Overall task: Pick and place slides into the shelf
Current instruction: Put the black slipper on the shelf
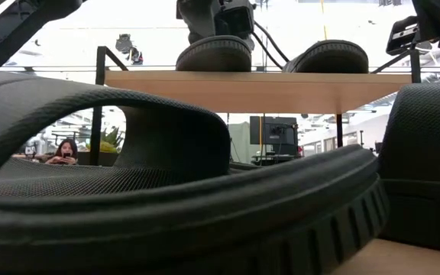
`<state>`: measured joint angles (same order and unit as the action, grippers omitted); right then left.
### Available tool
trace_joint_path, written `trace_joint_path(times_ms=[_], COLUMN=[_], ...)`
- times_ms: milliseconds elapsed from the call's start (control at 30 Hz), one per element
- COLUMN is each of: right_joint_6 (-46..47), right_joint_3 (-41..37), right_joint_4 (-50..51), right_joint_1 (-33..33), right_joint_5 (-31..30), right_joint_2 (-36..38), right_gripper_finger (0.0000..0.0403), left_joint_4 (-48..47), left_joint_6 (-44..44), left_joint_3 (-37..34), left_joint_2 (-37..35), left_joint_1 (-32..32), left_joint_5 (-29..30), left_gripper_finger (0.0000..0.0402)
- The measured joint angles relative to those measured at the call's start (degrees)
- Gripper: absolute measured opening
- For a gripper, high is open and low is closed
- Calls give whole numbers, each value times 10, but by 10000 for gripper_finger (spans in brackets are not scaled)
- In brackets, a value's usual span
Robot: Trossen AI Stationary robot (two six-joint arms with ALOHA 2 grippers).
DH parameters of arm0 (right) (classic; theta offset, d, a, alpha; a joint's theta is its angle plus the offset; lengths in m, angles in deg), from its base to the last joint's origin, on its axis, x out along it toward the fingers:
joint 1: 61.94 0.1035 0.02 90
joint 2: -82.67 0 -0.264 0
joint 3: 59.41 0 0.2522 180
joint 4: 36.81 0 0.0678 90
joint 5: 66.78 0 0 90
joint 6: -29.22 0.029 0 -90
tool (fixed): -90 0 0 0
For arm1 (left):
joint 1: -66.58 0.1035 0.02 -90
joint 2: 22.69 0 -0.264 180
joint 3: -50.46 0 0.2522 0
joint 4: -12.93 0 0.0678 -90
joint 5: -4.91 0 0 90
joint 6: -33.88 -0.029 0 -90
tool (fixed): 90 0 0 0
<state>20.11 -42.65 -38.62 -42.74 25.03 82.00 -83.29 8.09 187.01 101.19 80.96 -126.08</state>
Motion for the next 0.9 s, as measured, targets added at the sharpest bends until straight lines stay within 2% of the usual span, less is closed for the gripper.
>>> trace_joint_path(times_ms=[167,400,767,900], right_joint_6=[0,-1,-1,-1], right_joint_3=[0,0,0,0], right_joint_4=[0,0,0,6], right_joint_1=[0,0,0,0], right_joint_5=[0,0,0,0], right_joint_2=[0,0,0,0], right_gripper_finger=[0,0,0,0], left_joint_4=[-10,-14,-18,-21], left_joint_6=[0,10,15,-2], left_joint_3=[13,63,70,70], left_joint_2=[-5,-4,-6,-13], left_joint_1=[0,0,-7,-6], left_joint_5=[7,32,174,194], left_gripper_finger=[361,357,357,358])
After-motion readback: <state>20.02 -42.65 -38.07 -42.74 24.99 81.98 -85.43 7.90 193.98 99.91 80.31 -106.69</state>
